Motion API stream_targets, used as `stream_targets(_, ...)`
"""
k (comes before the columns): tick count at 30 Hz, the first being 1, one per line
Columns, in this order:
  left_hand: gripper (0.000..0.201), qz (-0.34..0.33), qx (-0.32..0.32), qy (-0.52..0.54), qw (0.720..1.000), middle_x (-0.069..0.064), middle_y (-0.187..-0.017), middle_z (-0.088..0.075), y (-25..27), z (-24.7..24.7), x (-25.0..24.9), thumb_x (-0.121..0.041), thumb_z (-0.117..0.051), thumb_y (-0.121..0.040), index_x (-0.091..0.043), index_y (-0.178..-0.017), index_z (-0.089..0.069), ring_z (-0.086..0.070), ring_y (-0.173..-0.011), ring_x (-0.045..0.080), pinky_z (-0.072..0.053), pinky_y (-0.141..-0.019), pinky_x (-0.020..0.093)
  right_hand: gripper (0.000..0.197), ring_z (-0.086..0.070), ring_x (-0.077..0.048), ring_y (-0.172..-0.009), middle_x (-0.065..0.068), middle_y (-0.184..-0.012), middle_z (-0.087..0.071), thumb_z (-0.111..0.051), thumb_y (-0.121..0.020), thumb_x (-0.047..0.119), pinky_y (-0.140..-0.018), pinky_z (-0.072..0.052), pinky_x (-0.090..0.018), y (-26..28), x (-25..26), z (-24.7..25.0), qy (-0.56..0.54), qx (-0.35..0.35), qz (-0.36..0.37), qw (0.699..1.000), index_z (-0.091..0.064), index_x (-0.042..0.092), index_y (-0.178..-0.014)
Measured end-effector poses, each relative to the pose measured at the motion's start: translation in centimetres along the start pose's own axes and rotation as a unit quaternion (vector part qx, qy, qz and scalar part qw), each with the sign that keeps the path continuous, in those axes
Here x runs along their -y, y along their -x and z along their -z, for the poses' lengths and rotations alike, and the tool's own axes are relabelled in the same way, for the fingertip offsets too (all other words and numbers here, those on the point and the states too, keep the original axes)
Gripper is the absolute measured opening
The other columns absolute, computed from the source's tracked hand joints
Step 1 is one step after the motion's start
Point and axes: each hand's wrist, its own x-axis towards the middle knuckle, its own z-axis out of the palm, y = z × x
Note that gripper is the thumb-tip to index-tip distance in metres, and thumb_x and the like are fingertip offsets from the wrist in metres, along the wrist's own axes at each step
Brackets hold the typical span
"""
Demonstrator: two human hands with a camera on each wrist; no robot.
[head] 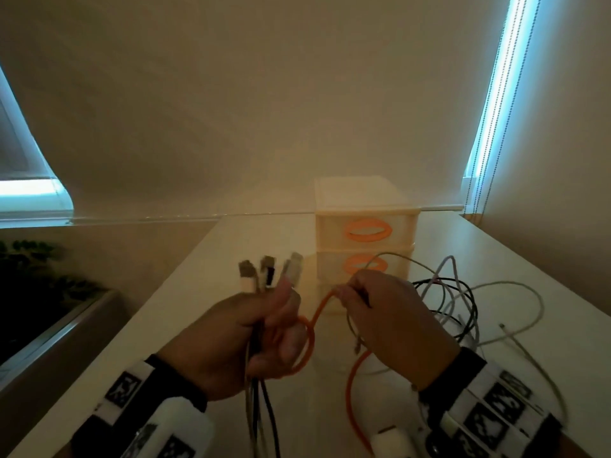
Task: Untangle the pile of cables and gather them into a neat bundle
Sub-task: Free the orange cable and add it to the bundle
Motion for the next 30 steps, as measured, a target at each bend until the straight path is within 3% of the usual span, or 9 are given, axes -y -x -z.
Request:
stream_targets(5, 0.048, 0.054, -0.065, -0.123, 0.989, 0.031, -0.091, -0.069, 0.1, -1.5, -0.4, -0.046, -0.052, -0.101, -0.011, -0.069, -0.043, -0.057, -0.054, 0.025, -0.047, -0.053, 0.026, 0.025, -0.054, -0.01, -0.063, 0.006, -0.063, -0.057, -0.059, -0.096, 0.043, -0.057, -0.043, -0.022, 0.1, 1.6, -0.8, -0.021, -0.048, 0.066, 0.996, -0.061, 0.025, -0.078)
stream_targets(8, 0.046, -0.015, -0.147, -0.053, 0.988, 0.027, -0.098, -0.063, -0.3, -1.8, -0.7, -0.041, -0.046, -0.104, -0.009, -0.07, -0.044, -0.064, -0.086, 0.035, -0.056, -0.091, 0.046, 0.017, -0.06, -0.009, -0.065, 0.011, -0.068, -0.063, -0.061, -0.097, 0.035, -0.058, -0.05, -0.025, 0.8, 2.3, -1.1, -0.083, -0.071, 0.131, 0.985, -0.07, 0.024, -0.088)
stream_targets(12, 0.045, -0.127, -0.253, 0.072, 0.956, 0.027, -0.115, -0.069, -1.2, -1.5, -0.6, -0.042, -0.037, -0.106, -0.009, -0.075, -0.042, -0.069, -0.109, 0.034, -0.048, -0.104, 0.044, 0.017, -0.063, -0.008, -0.073, 0.01, -0.085, -0.07, -0.061, -0.098, 0.03, -0.065, -0.052, -0.023, 1.6, 1.9, -1.8, -0.053, 0.117, 0.151, 0.98, -0.071, 0.028, -0.113)
stream_targets(14, 0.045, -0.154, -0.292, 0.147, 0.932, 0.025, -0.11, -0.072, -1.4, -1.3, -0.3, -0.041, -0.04, -0.105, -0.009, -0.074, -0.045, -0.071, -0.107, 0.035, -0.057, -0.096, 0.04, 0.021, -0.067, -0.005, -0.084, 0.01, -0.095, -0.072, -0.063, -0.098, 0.031, -0.075, -0.055, -0.025, 1.6, 1.3, -1.9, -0.034, 0.159, 0.132, 0.978, -0.068, 0.031, -0.118)
stream_targets(16, 0.044, -0.168, -0.309, 0.202, 0.914, 0.011, -0.083, -0.069, -1.5, -1.0, -0.1, -0.041, -0.046, -0.103, -0.011, -0.071, -0.049, -0.074, -0.086, 0.028, -0.063, -0.071, 0.032, 0.017, -0.067, -0.003, -0.088, 0.012, -0.098, -0.071, -0.064, -0.097, 0.028, -0.08, -0.056, -0.024, 1.5, 0.9, -1.6, -0.029, 0.174, 0.114, 0.978, -0.068, 0.032, -0.112)
stream_targets(19, 0.042, -0.176, -0.3, 0.232, 0.908, -0.001, -0.065, -0.043, -1.5, -0.6, -0.5, -0.042, -0.048, -0.102, -0.016, -0.068, -0.048, -0.053, -0.058, 0.016, -0.046, -0.05, 0.024, 0.012, -0.056, 0.0, -0.092, 0.02, -0.097, -0.057, -0.065, -0.096, 0.028, -0.081, -0.051, -0.021, 1.2, 0.5, -0.9, 0.023, 0.182, 0.11, 0.977, -0.064, 0.034, -0.107)
stream_targets(23, 0.041, -0.185, -0.293, 0.228, 0.91, -0.005, -0.062, -0.034, -1.2, -0.2, -1.1, -0.041, -0.046, -0.102, -0.018, -0.069, -0.045, -0.037, -0.051, 0.011, -0.032, -0.046, 0.022, 0.025, -0.047, 0.004, -0.094, 0.025, -0.093, -0.047, -0.068, -0.088, 0.05, -0.081, -0.043, -0.018, 1.0, 0.5, 0.9, 0.106, 0.176, 0.113, 0.972, -0.059, 0.04, -0.108)
stream_targets(27, 0.038, -0.205, -0.297, 0.232, 0.903, -0.007, -0.061, -0.033, -0.7, 0.7, -2.0, -0.041, -0.047, -0.1, -0.019, -0.069, -0.044, -0.035, -0.051, 0.01, -0.032, -0.045, 0.021, 0.054, -0.054, 0.011, -0.078, 0.032, -0.081, -0.057, -0.067, -0.063, 0.082, -0.06, -0.035, -0.011, 1.0, 0.1, 3.5, 0.173, 0.163, 0.102, 0.966, -0.062, 0.043, -0.1)
stream_targets(30, 0.042, -0.217, -0.306, 0.236, 0.897, -0.007, -0.061, -0.034, -0.3, 1.3, -2.5, -0.042, -0.044, -0.104, -0.019, -0.068, -0.045, -0.035, -0.051, 0.01, -0.033, -0.045, 0.021, 0.045, -0.057, 0.009, -0.071, 0.041, -0.075, -0.056, -0.071, -0.062, 0.078, -0.054, -0.038, -0.012, 0.7, -0.4, 5.3, 0.158, 0.144, 0.094, 0.972, -0.066, 0.043, -0.09)
